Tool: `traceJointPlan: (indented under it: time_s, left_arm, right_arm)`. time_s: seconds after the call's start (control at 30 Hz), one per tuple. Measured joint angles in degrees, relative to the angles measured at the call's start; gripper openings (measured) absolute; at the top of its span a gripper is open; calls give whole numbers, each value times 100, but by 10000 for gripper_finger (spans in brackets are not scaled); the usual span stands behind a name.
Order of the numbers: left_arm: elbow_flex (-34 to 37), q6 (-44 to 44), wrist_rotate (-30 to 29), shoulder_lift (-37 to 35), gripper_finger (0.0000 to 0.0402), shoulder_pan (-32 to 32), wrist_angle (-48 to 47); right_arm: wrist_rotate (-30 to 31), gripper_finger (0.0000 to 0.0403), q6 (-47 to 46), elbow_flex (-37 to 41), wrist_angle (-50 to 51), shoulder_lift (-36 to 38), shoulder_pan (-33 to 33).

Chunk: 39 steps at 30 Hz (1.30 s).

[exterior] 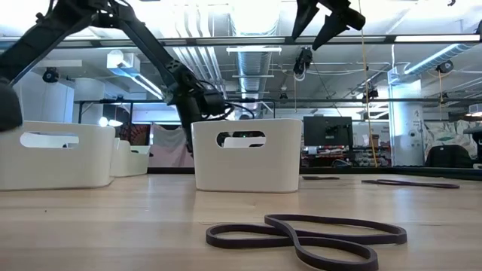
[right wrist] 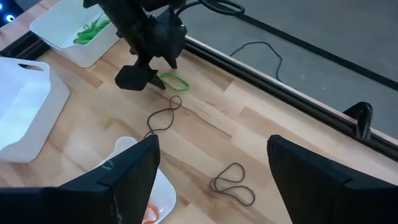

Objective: Sort rubber bands into baskets
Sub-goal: Put the green rubber band into the top white bin

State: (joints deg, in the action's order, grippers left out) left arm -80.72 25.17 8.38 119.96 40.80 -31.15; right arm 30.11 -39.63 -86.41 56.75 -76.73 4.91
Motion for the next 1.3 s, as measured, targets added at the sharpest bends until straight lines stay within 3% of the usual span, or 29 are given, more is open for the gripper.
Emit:
traceJointPlan:
  time_s: [0.17, 0.47, 0.53, 0.83, 1.1, 1.3]
  left_arm:
    - [-478, -31, -22, 332, 235, 2, -509]
    - [-713, -178, -212, 474, 38, 42, -700]
    - [-715, -234, -153, 468, 11, 38, -775]
    - [-707, -483, 67, 335, 1, 39, -1017]
    - [-681, -524, 160, -448, 0, 24, -1625]
    - [-688, -530, -434, -1344, 0, 46, -2355]
  right_arm:
    - [27, 288, 67, 0, 0, -2, 6]
    - [189, 293, 628, -2, 13, 294, 11]
    - [273, 292, 632, -2, 13, 434, 11]
    - [450, 289, 527, -7, 4, 947, 0]
    - [444, 286, 575, -7, 4, 961, 0]
    - [232, 286, 579, -7, 28, 907, 0]
